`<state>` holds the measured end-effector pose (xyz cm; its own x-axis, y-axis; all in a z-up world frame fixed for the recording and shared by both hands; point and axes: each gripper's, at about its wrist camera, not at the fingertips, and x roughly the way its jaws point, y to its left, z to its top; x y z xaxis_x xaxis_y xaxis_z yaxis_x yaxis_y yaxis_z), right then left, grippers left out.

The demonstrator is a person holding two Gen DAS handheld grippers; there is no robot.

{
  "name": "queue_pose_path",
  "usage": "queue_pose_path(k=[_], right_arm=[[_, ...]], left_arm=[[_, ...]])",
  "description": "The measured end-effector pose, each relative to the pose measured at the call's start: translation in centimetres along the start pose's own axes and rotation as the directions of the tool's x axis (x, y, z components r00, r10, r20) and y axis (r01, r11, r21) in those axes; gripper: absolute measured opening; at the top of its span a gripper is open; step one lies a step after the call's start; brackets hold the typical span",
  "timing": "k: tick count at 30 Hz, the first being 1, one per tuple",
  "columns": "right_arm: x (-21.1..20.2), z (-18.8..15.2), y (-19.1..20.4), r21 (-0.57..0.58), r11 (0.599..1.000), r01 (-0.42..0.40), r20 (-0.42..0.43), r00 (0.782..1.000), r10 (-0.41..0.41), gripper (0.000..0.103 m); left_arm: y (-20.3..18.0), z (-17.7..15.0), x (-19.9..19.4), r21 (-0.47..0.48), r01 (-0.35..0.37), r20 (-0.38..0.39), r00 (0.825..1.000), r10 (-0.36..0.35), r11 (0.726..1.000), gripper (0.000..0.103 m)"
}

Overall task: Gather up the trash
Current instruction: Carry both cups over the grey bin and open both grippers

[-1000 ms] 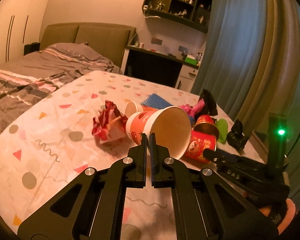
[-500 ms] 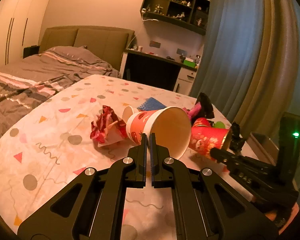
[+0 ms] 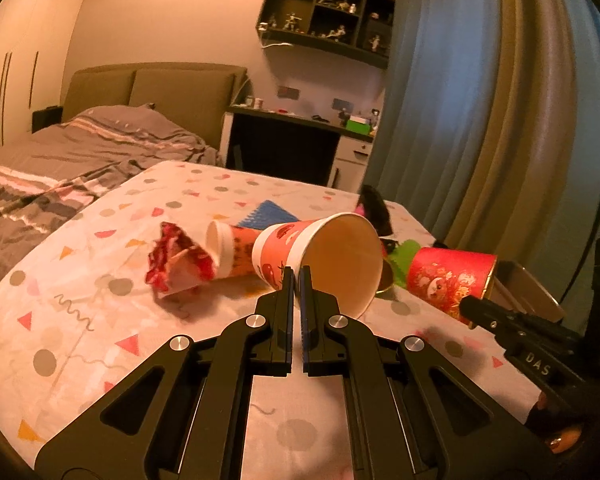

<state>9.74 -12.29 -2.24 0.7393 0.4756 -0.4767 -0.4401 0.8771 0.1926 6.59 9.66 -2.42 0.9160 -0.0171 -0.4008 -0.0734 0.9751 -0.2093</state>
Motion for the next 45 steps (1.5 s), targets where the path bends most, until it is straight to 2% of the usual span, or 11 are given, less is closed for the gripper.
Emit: queue_pose_path(k=[14,27,36,45], right_arm=[[-4.5,-0.6,-5.5,0.071,0.994,0.088,0.056,0.994,-0.092,0.004],[-7.3,-0.8,-10.7,0.132,0.976,0.173,0.094,0.978,-0.186,0.004],[-9.3,-0.9,-15.0,0.170,0.951,0.259,0.112,0.954,-0.280,0.004],[-10.2,-1.1,-21.2,0.225,0.901,0.370,0.096,0.912,-0.399,0.004]], left_arm=[[-6.5,0.4,1.1,0.080,0.096,-0.004,0.995,-0.096,0.992,0.002],[-13.3,0.5,3.1,0.152,0.199,-0.021,0.980,-0.199,0.968,0.002],[-19.0,0.8,5.2,0.200,0.285,-0.028,0.958,-0.286,0.937,0.002],[-25.7,0.5,8.3,0.243,0.382,-0.060,0.923,-0.379,0.892,0.002]])
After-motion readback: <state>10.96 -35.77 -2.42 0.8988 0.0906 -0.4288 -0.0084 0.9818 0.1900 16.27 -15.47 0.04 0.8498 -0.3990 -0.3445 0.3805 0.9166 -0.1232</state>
